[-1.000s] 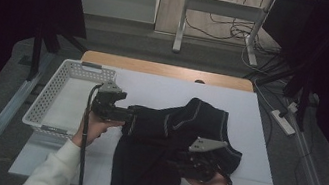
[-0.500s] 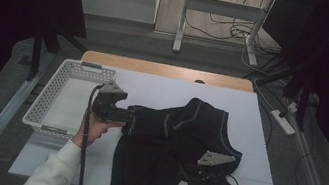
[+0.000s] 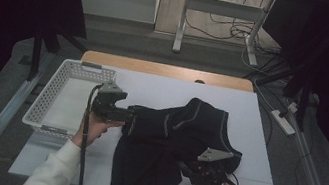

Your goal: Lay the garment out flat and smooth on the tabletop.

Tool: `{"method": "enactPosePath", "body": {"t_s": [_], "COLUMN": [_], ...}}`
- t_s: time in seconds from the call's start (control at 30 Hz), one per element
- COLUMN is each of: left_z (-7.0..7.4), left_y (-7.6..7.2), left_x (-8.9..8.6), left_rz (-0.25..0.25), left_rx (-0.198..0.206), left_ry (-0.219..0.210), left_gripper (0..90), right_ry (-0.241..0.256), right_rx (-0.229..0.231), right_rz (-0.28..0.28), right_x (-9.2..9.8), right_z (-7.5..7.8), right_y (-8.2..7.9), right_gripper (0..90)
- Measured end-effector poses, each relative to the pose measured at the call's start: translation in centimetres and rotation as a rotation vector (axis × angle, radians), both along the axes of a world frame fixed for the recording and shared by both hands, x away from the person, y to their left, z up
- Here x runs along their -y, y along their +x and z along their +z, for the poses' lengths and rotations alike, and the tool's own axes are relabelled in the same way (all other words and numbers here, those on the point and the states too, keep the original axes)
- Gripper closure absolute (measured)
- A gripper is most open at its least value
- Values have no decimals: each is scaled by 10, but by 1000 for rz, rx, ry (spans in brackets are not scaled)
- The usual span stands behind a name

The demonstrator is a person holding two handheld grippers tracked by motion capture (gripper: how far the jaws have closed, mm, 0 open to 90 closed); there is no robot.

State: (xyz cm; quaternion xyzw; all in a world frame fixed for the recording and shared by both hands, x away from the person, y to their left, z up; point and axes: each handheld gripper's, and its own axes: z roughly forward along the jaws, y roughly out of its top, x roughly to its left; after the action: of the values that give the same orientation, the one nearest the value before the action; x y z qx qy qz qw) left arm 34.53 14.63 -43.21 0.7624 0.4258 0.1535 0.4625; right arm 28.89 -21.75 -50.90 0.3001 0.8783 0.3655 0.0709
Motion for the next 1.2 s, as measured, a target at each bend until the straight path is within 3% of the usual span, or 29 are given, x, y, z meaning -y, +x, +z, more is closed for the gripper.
{"method": "enactPosePath", "body": {"t_s": [0.17,0.33,0.57,0.8,0.9,1.03,1.2], "left_z": [-1,0,-1,-1,-1,-1,-1], "left_y": [0,0,0,0,0,0,0], "left_x": [1,0,1,1,2,2,0], "left_rz": [-1,1,-1,-1,-3,-2,1], "left_rx": [-3,0,0,-3,-2,-2,-1], "left_ry": [4,1,5,4,5,4,0], "left_gripper": [198,198,198,197,197,197,197], "right_ry": [-52,-13,-3,-25,-13,2,6], "right_rx": [14,9,10,0,-20,-19,-7], "right_rz": [64,115,120,142,153,184,178], "right_x": [-19,-32,-41,-54,-53,-53,-43], "right_z": [-6,-2,-4,-8,-8,-6,0], "right_y": [-7,-15,-11,-13,-12,-15,-18], "right_gripper": [564,548,517,508,589,800,825]}}
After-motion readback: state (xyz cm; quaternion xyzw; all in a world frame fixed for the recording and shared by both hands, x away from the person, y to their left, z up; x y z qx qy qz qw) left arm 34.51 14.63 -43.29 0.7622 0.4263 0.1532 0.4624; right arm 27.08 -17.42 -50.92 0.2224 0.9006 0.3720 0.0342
